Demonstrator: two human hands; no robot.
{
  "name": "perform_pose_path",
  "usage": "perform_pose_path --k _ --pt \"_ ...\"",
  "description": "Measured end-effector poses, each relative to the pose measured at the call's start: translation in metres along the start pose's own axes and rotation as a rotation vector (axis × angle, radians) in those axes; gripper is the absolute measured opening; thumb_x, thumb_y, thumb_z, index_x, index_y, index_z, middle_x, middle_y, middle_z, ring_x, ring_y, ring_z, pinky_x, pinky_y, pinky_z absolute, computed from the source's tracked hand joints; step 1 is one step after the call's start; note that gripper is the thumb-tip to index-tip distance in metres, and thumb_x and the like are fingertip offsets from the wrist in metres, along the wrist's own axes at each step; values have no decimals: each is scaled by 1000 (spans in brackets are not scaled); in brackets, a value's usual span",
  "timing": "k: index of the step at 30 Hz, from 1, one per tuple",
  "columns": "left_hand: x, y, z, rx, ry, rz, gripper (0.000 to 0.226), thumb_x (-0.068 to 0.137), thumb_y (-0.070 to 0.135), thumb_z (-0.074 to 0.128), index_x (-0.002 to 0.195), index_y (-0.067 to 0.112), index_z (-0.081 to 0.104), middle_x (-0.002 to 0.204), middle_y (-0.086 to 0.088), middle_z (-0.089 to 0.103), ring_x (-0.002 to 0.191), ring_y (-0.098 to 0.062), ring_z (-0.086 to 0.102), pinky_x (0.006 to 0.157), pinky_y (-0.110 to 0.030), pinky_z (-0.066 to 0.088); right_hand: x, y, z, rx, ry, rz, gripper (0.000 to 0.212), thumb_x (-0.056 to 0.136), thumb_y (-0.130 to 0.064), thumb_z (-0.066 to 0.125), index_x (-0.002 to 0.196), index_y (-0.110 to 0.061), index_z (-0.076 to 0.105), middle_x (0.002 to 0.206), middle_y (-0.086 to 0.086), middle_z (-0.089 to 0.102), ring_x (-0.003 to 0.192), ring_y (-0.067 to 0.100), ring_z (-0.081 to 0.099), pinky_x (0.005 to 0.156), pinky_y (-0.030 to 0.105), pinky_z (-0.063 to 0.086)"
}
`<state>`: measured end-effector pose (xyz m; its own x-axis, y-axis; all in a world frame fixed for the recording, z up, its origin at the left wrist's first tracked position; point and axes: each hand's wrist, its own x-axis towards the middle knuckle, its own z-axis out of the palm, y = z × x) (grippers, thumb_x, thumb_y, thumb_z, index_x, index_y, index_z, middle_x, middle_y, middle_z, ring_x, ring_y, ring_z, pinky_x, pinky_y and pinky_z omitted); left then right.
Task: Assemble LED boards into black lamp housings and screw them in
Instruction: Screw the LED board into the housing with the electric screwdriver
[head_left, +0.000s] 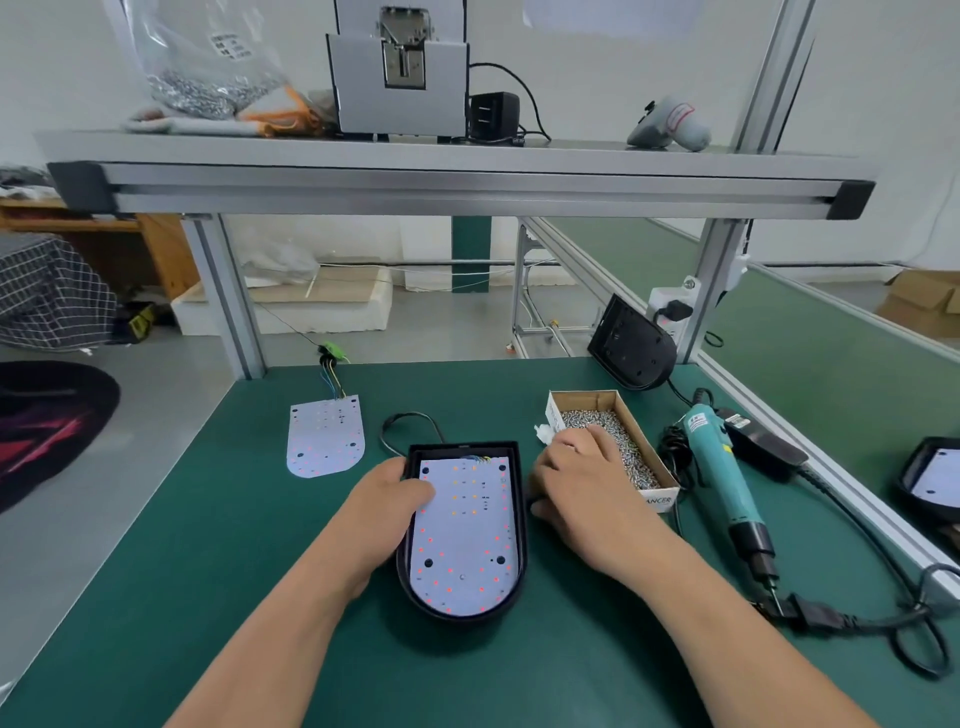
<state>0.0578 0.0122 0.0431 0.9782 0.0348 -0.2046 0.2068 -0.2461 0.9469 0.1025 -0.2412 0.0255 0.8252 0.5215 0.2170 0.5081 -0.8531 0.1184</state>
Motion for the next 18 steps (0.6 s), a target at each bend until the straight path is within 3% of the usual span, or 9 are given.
perform_pose_path --k 3,6,8,11,12,15,16,18 --pt "-1 1 5 -95 24 26 24 76 22 54 90 3 50 82 -3 57 75 -19 53 75 -36 40 1 -10 -7 118 106 -41 10 96 -21 58 93 -15 65 95 2 61 106 30 54 108 43 38" --pt "-1 2 11 -198 109 99 10 79 26 54 81 18 60 82 2 68 76 -16 62 73 -33 49 -1 -20 -14 387 191 50 16 94 -4 54 87 -19 50 80 1 58 82 30 57 91 44 47" --pt "-1 0 17 -287 161 117 15 81 29 55 88 20 65 95 -4 75 86 -18 66 83 -41 54 -4 -25 -19 770 217 170 17 107 -14 52 96 -24 58 87 -9 67 84 18 61 81 35 49" --pt "0 -5 25 -310 252 149 17 84 34 55 94 22 63 98 0 71 92 -23 63 87 -43 52 -8 -34 -32 1316 243 233 29 108 -23 50 109 -34 76 107 -15 77 102 6 69 88 18 51" --pt "1 -7 28 -297 279 162 16 87 35 55 97 26 65 100 3 72 95 -22 63 88 -42 52 -10 -33 -33 1405 232 238 28 106 -32 51 112 -36 78 111 -9 78 107 12 70 90 21 54" --pt "5 -12 33 -236 334 200 11 99 30 55 94 37 63 94 13 69 91 -17 62 82 -39 52 -11 -28 -32 1485 118 214 35 96 -48 63 125 -33 74 120 12 74 117 40 65 102 56 51" --pt "6 -13 33 -222 330 205 11 102 30 55 95 36 62 94 12 69 90 -17 63 79 -38 52 -11 -26 -31 1495 100 221 39 92 -44 68 128 -31 73 121 14 74 117 41 65 102 60 50" --pt "5 -13 36 -232 285 200 18 104 40 53 97 24 59 84 5 64 72 -16 59 64 -30 49 -11 -23 -30 1460 114 235 41 87 -38 70 127 -31 73 119 3 77 113 30 70 102 51 56"
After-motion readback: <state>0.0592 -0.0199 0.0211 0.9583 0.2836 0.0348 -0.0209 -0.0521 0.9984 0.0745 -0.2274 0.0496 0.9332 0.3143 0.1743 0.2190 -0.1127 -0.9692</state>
